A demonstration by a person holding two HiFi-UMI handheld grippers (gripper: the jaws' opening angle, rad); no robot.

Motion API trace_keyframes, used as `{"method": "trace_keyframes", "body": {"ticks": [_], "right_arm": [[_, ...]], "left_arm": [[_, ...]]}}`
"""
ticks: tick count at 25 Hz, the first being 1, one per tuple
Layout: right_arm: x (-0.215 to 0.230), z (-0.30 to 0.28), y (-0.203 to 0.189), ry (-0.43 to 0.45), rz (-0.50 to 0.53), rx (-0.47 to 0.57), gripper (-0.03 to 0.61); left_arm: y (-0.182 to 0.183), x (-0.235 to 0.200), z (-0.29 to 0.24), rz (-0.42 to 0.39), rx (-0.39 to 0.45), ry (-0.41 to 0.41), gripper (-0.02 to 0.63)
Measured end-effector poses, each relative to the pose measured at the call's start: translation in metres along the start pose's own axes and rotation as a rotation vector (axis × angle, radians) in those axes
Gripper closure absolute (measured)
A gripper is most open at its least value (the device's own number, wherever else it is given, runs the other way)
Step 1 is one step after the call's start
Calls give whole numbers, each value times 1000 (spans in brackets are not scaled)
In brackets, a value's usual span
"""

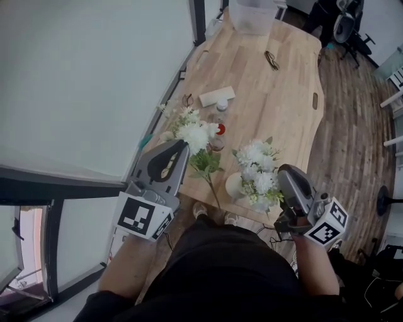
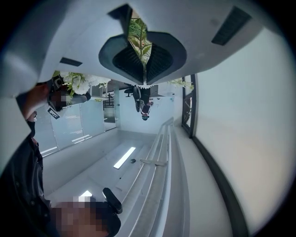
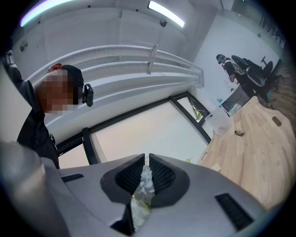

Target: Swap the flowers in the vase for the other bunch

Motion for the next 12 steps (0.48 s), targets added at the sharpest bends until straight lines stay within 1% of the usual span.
{"method": "trace_keyframes", "body": {"ticks": [12], "right_arm": [[11, 5, -13, -2, -36, -1, 531]], "left_arm": [[-3, 7, 3, -21, -51, -1, 589]]}}
Point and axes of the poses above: the fingertips, and each gripper's own axes: z backward along the fingers, x to its right, y out of its top, the point moved 1 cm from there along z, backward along the fingers, and after that the axes turned 7 degrees about x, right-handed, at the moved point
